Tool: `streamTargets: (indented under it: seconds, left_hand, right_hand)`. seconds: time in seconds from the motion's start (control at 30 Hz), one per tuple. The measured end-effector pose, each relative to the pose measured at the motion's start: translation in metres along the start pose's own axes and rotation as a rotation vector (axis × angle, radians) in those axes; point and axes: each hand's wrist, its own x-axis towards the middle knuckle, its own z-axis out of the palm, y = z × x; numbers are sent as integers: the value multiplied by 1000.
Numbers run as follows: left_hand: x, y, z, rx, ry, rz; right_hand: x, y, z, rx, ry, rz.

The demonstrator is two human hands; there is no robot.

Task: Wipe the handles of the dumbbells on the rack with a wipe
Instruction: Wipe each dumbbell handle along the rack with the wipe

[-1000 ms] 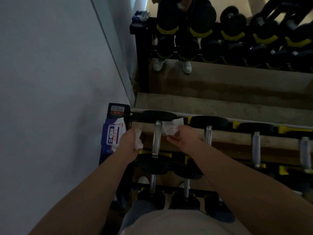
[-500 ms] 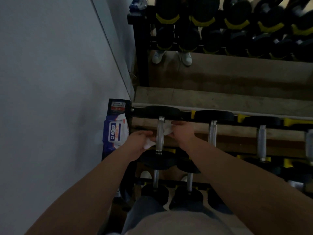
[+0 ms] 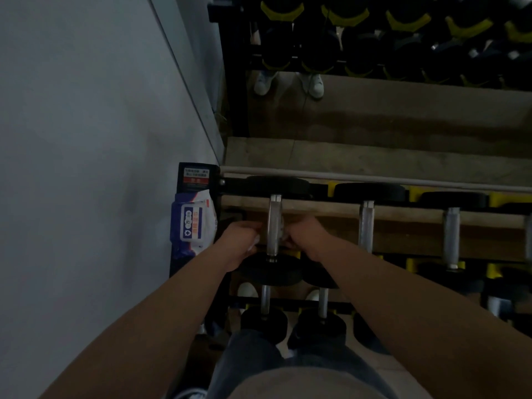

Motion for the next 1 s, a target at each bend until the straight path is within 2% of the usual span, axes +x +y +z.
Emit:
streamTargets:
  seconds: [0.07,0.13,0.2,0.37,0.4,0.43,0.47,0.57,0.63,0.77,0.93,1.0]
  left_hand:
    - [-1,2,2,12,-7,10]
    - [-2,4,3,24,-3,24]
    - [-4,4,5,41,-8,46]
    - [12,-5,4,92,-49,64]
    - [16,-8,3,103,-49,63]
    - [8,-2,5,109,-45,59]
    - [2,1,6,105,-46,59]
    - [-5,6,5,108,-45,71]
    - [-4,6,6,83,-25,62]
    - [-5,7,7,61,-33,49]
    - [-6,3,3,93,-31,40]
    - [-8,3,2,109,-46,52]
  right_hand:
    - [5,-10,-3,188,118,-26]
    - [4,-14,-1,191,169,-56]
    - [1,-8,1,19,141,-92]
    - [-12,3,0,-612,-206,-68]
    - [-13,1,0,-649,-208,-69]
    - [-12,-1,-1,-630,-170,-76]
    - [-9,-3,-2,-511,-97,-58]
    - [-6,-15,-7,18,200,-61]
    - [-6,-21,-8,116,242,-124]
    - [-18,-10,-4,-202,153,-252]
    - [-32,12,-8,-767,-133,-352]
    - [-34,11,-8,-772,-107,-379]
